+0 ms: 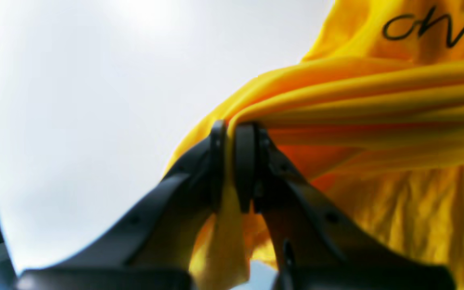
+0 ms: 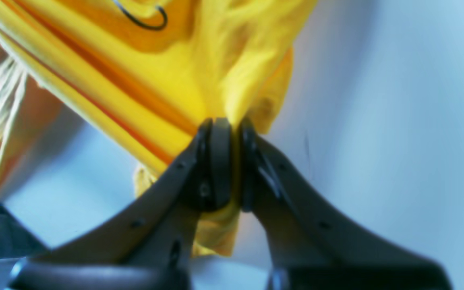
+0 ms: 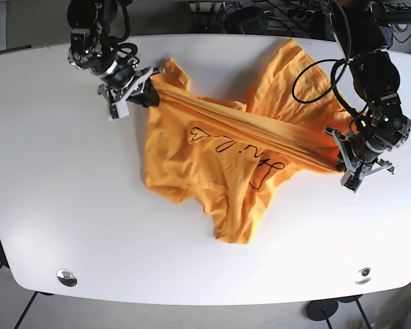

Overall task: Fold the T-shirt properly
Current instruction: 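Release the shirt and regrasp its edges with both grippers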

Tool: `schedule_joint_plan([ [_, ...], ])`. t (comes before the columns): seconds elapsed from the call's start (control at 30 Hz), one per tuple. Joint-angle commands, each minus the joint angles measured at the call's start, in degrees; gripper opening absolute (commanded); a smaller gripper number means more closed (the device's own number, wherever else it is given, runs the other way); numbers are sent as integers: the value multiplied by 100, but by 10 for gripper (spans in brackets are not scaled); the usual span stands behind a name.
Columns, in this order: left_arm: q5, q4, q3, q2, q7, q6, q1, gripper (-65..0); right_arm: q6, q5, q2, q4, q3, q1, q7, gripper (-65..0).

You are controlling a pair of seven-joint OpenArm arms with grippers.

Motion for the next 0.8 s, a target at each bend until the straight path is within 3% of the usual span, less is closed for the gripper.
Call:
schedule_joint_plan([
  [0.03,252,36,-96,-179,-57,147,-143,-628,-87,-141,70,298,130,-60,-56,-623],
  [0.07,252,36,-96,-179,-57,147,-151,-626,-87,-141,88,333,139,-34,-144,-618],
  [0.1,261,44,-96,-179,-57,147,-160,-599,-87,-141,88,377,148,89,-188,-566],
  [0.23,252,80,-105,-153,-48,147,-406,-301,-87,-141,61,588,139,538,-206,-212],
  [0.3,234,124,-105,-153,-48,147,-450,-268,-96,-141,61,571,130,854,-206,-116],
  [0.5,182,1117,-114,-126,-57,147,-160,-268,-123,-193,202,-229,113,2384,-206,-95],
  [0.57,-293,1425,-228,-135,-48,147,174,-271,-123,-193,360,-1064,-81,3096,-197,-95],
  [0.7,-1287,1513,-1134,-126,-31,147,886,-272,-87,-193,624,-2735,-503,4212,-109,-95],
  [0.8,-1761,1504,-1881,-126,-31,147,1466,-272,-79,-185,712,-4089,-890,4793,471,-95],
])
